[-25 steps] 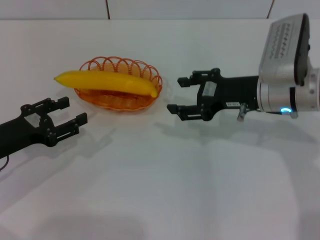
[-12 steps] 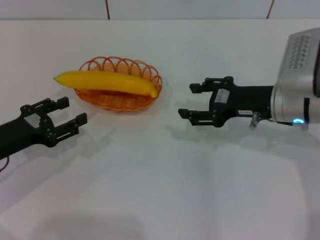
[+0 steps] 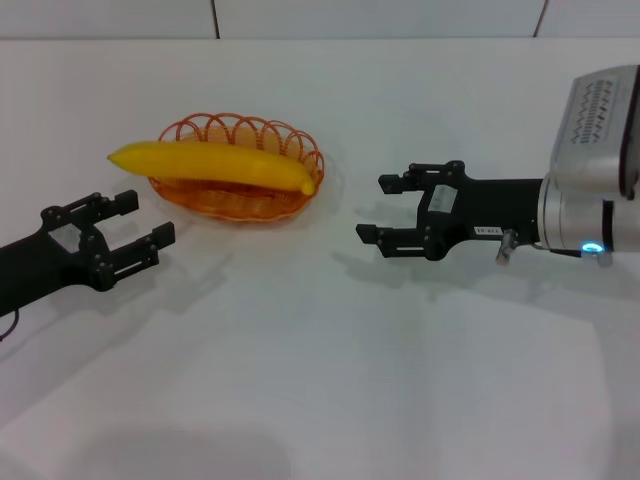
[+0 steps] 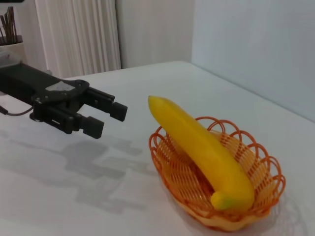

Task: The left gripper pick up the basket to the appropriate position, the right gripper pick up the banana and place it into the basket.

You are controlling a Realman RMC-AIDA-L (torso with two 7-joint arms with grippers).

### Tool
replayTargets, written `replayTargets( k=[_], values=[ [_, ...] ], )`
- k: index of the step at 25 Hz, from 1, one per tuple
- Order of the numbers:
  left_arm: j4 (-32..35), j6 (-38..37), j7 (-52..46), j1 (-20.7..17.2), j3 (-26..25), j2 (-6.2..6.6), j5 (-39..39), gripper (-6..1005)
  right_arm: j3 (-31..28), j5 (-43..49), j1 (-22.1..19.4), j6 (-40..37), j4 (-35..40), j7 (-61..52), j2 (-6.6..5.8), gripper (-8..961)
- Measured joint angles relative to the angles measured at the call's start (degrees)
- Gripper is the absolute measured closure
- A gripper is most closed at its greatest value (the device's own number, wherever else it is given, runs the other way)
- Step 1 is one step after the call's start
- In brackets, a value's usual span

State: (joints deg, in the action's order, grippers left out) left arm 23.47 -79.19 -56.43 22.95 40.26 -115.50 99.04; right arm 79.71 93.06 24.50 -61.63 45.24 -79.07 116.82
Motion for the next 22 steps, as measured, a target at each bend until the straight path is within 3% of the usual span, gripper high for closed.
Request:
replayTargets(
  k=[22],
  values=[
    [-0.4, 6.1, 1.6, -1.1, 0.1, -0.8, 0.3, 298, -0.2, 0.3, 0.6, 0.2, -1.3, 0.1, -0.1, 220]
  ],
)
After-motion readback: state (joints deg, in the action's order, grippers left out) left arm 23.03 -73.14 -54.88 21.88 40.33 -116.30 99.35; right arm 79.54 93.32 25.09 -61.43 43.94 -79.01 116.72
